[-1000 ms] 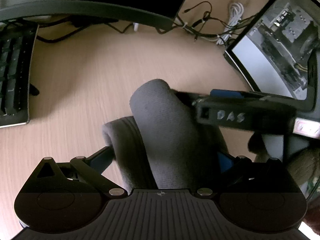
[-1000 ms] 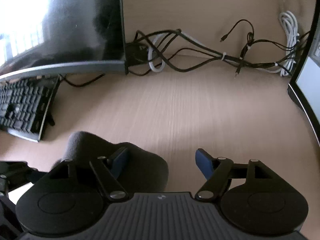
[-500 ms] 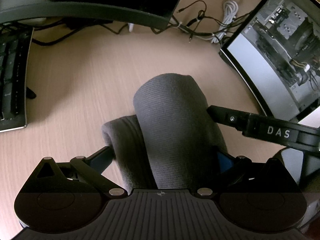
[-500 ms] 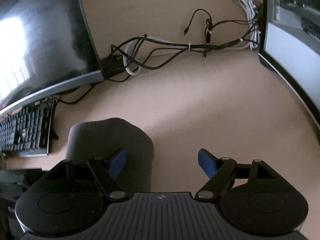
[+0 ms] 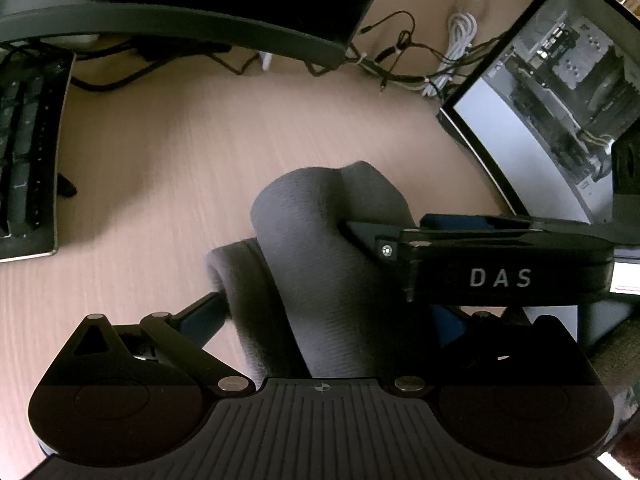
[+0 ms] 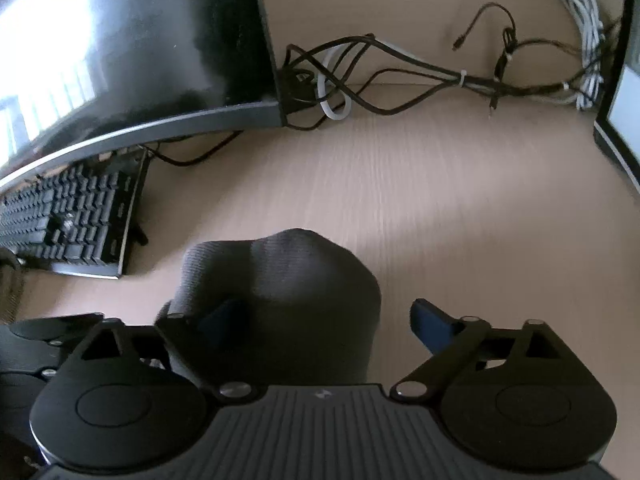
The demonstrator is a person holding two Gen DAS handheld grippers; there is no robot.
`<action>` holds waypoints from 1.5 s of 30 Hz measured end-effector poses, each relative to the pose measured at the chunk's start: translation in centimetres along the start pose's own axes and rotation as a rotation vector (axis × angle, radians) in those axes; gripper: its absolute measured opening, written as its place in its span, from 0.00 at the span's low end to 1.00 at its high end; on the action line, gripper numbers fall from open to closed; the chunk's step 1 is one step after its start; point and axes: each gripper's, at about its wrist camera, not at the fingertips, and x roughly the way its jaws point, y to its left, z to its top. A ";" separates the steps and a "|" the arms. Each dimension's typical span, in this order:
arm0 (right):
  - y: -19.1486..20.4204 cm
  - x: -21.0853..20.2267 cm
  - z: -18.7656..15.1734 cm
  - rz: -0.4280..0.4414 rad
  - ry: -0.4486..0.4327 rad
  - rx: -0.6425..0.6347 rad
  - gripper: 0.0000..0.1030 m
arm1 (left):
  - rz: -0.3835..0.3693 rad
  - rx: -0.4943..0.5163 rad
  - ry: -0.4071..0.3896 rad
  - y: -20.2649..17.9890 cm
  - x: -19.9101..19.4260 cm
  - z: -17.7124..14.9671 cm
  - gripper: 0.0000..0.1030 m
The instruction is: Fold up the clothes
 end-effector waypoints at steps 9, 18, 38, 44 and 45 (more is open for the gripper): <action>0.1 -4.6 -1.0 -0.048 -0.136 0.041 1.00 | -0.051 -0.061 -0.063 1.1 -1.9 -0.6 1.00; 2.4 -11.8 -8.3 0.058 -0.198 0.094 1.00 | 0.264 0.065 -0.245 -3.8 -11.3 -6.8 1.00; 2.5 -21.7 -19.0 -0.028 -0.397 0.002 1.00 | 0.556 0.053 -0.365 -16.2 -17.4 -17.9 1.00; 2.8 -22.1 -19.7 -0.007 -0.386 -0.017 1.00 | 0.571 0.032 -0.365 -16.5 -17.8 -18.7 1.00; 2.8 -22.2 -19.8 -0.006 -0.385 -0.019 1.00 | 0.570 0.028 -0.366 -16.5 -17.9 -18.8 1.00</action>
